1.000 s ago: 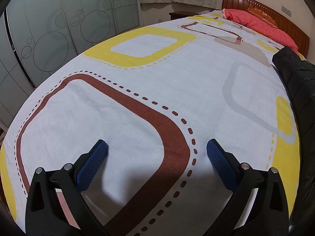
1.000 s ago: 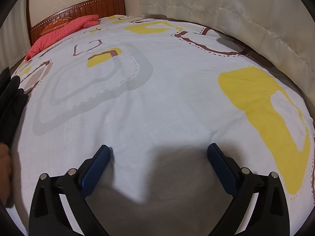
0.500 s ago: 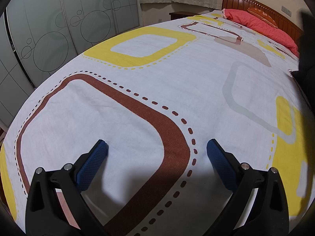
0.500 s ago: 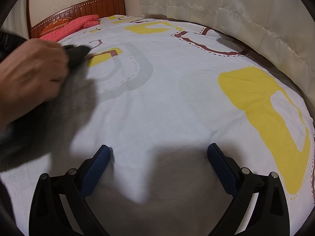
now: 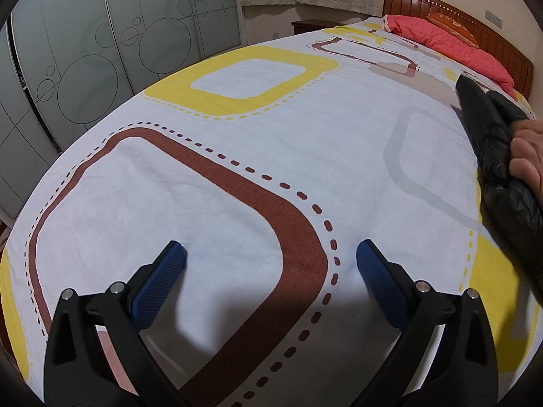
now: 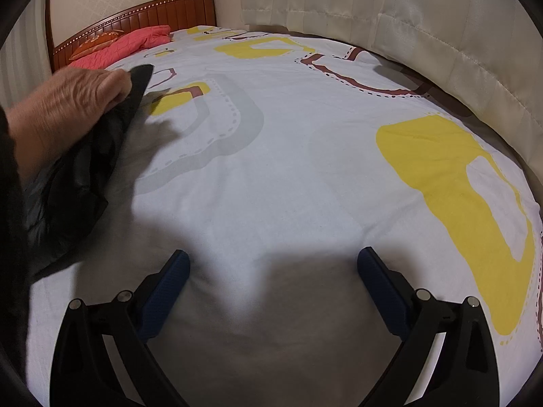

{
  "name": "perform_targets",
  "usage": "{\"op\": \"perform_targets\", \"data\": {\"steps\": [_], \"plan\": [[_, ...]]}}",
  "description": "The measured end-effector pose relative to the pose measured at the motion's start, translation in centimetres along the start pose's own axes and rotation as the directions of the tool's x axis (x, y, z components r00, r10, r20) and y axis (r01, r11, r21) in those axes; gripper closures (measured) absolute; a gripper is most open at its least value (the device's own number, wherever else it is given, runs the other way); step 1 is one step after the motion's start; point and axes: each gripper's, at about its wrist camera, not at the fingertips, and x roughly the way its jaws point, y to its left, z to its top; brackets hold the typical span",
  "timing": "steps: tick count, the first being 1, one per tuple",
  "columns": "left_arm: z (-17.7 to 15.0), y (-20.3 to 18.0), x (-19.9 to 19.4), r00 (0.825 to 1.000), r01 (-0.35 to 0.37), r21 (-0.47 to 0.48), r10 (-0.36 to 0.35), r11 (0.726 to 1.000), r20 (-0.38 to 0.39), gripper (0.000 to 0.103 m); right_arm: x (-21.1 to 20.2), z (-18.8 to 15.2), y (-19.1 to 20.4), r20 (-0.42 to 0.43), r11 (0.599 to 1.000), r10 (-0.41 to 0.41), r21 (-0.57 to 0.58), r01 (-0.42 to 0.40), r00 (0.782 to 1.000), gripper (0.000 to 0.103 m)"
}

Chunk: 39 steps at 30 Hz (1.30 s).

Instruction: Fold large clothes

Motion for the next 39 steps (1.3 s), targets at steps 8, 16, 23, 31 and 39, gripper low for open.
{"op": "perform_targets", "data": {"steps": [8,16,23,31,39], "plan": [[0.01,-0.01,-0.03,1.000,0.000,0.000,0.000,1.000,0.001,0.002,0.10,-0.03,-0.02,0.001,1.000,0.000,0.000,0.000,1.000,0.004],[0.00,-0.01,-0.03,1.000,0.000,0.001,0.000,1.000,0.000,0.002,0.15,-0.01,-0.03,0.001,1.000,0.002,0.001,-0.002,1.000,0.004],[0.00,-0.02,-0.03,1.000,-0.001,0.001,0.001,1.000,0.001,0.002,0.20,0.00,-0.03,0.001,1.000,0.002,0.000,-0.002,1.000,0.004],[-0.02,0.01,-0.04,1.000,0.000,0.000,0.000,1.000,0.001,0.002,0.42,0.04,0.01,-0.003,1.000,-0.008,-0.007,0.008,1.000,0.004],[0.05,-0.01,-0.02,1.000,0.000,0.000,0.000,1.000,-0.001,0.002,0.19,-0.03,-0.22,-0.001,1.000,0.005,0.005,-0.005,1.000,0.004]]}}
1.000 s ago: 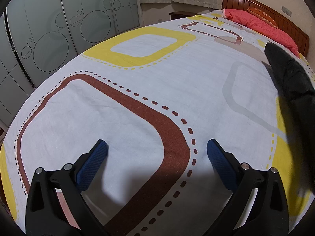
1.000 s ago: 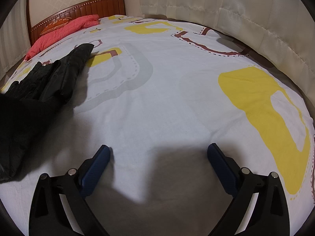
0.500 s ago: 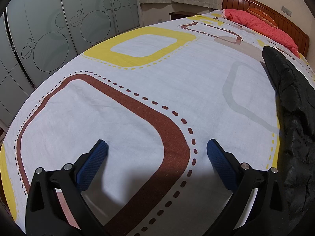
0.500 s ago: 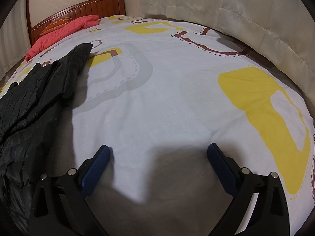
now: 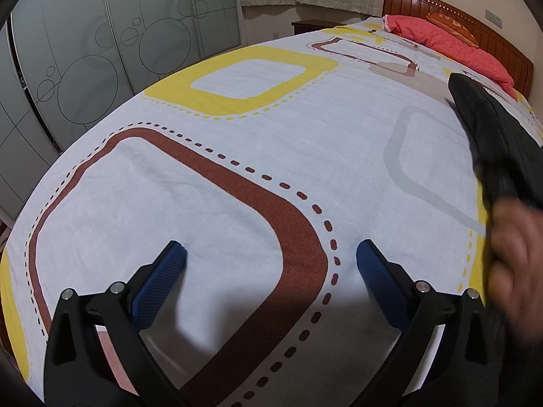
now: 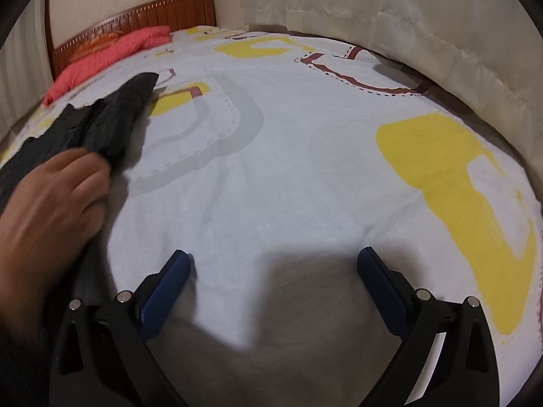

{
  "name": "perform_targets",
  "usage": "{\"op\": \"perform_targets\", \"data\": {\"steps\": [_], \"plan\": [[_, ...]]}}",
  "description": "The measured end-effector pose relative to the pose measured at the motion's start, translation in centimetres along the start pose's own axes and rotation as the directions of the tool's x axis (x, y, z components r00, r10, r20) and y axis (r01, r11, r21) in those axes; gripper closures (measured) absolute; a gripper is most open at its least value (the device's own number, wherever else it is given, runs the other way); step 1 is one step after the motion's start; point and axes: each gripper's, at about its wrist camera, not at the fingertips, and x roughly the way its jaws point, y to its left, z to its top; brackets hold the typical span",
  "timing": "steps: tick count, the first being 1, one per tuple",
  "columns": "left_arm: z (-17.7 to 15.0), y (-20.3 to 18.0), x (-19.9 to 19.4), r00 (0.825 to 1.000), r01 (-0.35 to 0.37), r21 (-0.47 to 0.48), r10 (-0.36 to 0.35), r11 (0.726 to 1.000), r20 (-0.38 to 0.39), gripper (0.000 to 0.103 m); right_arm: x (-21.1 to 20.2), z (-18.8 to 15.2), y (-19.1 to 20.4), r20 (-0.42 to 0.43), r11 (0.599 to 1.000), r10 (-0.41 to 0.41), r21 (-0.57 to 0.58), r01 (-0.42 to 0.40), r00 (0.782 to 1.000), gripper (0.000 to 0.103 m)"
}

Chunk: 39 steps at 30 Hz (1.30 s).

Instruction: Fold large clothes

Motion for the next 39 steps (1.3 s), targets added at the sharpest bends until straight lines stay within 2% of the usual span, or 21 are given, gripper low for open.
{"op": "perform_targets", "data": {"steps": [3,39], "plan": [[-0.01,-0.02,-0.05,1.000,-0.002,0.002,0.002,1.000,0.000,0.002,0.07,0.04,0.40,0.000,1.000,-0.022,-0.017,0.022,1.000,0.004],[0.00,0.03,0.04,1.000,-0.002,0.001,0.002,1.000,-0.002,0.002,0.23,0.24,0.11,-0.001,1.000,-0.005,-0.010,0.005,1.000,0.004]]}}
